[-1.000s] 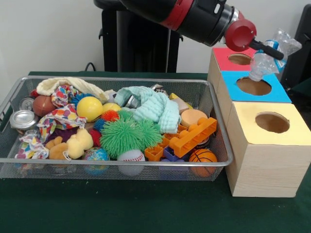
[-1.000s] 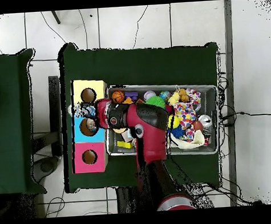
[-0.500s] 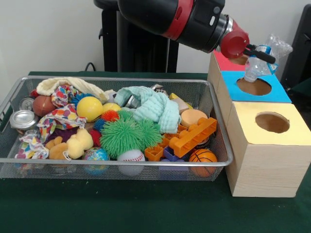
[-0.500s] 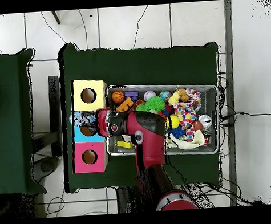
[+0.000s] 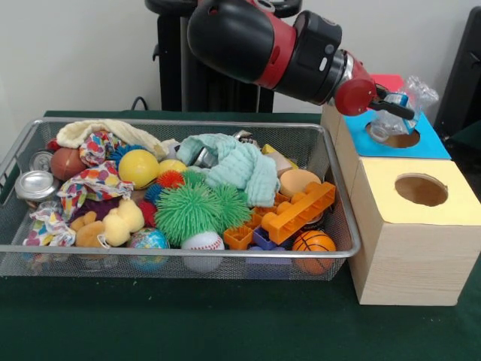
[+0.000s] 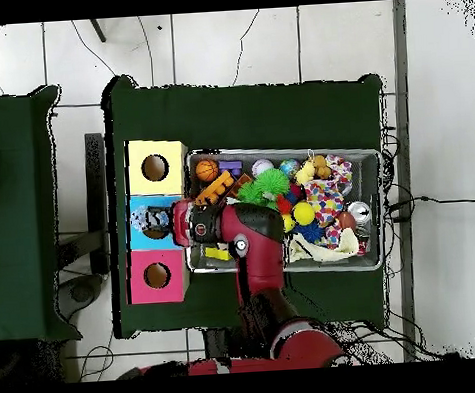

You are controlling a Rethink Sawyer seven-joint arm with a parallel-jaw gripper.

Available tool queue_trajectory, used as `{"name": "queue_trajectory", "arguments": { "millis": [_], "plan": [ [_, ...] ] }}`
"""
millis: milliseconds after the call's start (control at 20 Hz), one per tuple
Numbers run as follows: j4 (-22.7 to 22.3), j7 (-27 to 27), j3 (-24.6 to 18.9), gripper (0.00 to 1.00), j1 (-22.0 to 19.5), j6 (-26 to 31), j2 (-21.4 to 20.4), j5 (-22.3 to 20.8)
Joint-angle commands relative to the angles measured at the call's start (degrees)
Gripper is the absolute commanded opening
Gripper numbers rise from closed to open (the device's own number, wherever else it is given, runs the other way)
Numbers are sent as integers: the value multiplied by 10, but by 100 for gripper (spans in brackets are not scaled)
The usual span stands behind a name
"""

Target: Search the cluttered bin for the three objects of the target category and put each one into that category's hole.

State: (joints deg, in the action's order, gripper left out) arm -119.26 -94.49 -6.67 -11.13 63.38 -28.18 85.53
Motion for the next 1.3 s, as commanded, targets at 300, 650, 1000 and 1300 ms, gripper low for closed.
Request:
{"name": "queue_trajectory", "arguments": {
  "millis": [300, 650, 1000, 1300],
  "plan": [
    [23, 33, -56, 0, -33, 13, 56, -33],
    [9, 24, -65, 0, -38, 22, 28, -36],
    [7, 10, -76, 0, -41, 27, 5, -27],
    [14, 3, -85, 0, -40, 23, -4, -18]
  ]
}}
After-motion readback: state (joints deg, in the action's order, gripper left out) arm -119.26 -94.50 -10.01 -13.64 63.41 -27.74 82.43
